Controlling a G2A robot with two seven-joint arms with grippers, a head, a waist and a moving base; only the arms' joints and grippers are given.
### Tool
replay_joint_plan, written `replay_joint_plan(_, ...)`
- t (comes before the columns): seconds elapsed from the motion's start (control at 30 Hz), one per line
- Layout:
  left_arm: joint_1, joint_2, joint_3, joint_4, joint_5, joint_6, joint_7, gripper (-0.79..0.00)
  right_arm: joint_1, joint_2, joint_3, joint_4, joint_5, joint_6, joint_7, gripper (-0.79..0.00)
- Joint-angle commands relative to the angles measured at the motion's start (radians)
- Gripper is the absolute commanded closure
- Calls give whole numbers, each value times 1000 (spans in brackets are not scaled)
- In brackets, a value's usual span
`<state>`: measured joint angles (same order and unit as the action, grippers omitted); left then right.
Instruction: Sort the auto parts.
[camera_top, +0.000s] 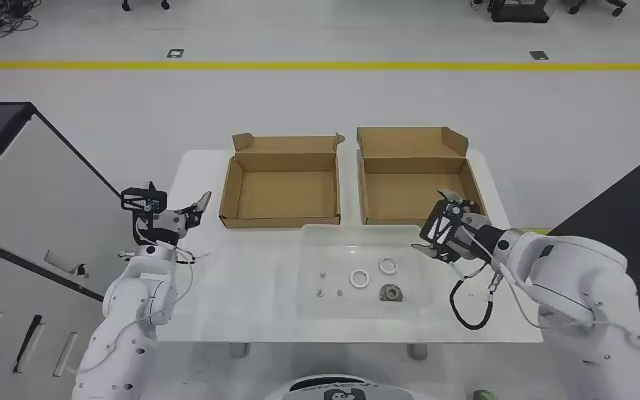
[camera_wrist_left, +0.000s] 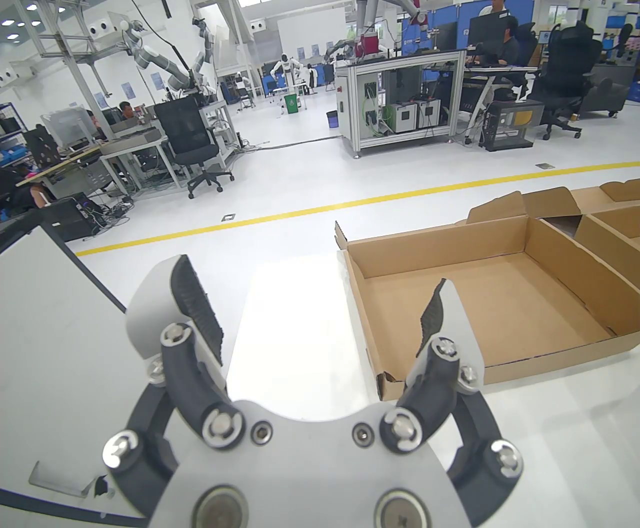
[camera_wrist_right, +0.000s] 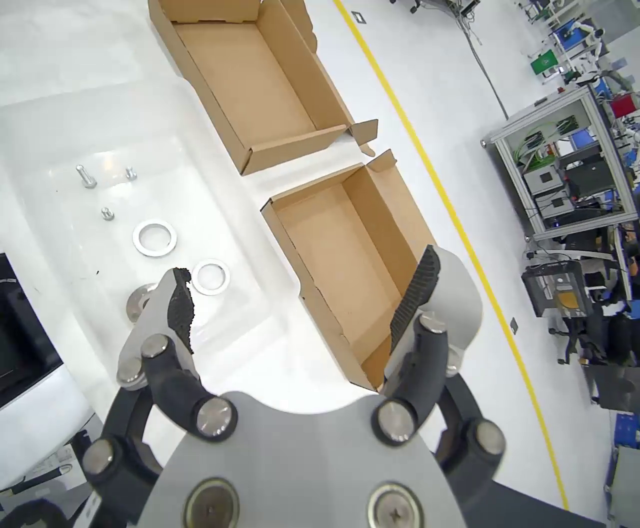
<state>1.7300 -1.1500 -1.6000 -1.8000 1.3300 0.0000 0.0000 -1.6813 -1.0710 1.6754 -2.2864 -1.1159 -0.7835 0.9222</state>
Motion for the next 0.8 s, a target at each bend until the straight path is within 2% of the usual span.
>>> replay_joint_plan(0.0, 0, 0, 0, 0, 0, 0, 0, -785, 0, 0, 0, 0, 0, 0, 0, -785)
replay_joint_plan(0.2, 0, 0, 0, 0, 0, 0, 0, -785, 4, 2, -15, -8, -5, -18, 6, -785)
replay_joint_plan(0.3, 0, 0, 0, 0, 0, 0, 0, -785, 36, 10, -50, -12, 47, -42, 73, -785)
replay_joint_plan(0.37, 0, 0, 0, 0, 0, 0, 0, -785, 58, 22, -90, -18, 77, -9, 105, -785)
replay_joint_plan(0.47, 0, 0, 0, 0, 0, 0, 0, -785, 98, 59, -196, -7, 110, 62, 177, -785)
replay_joint_plan(0.57, 0, 0, 0, 0, 0, 0, 0, -785, 182, 107, -311, 14, 192, 170, 285, -785)
replay_joint_plan(0.77, 0, 0, 0, 0, 0, 0, 0, -785, 444, 209, -550, 54, 382, 398, 513, -785)
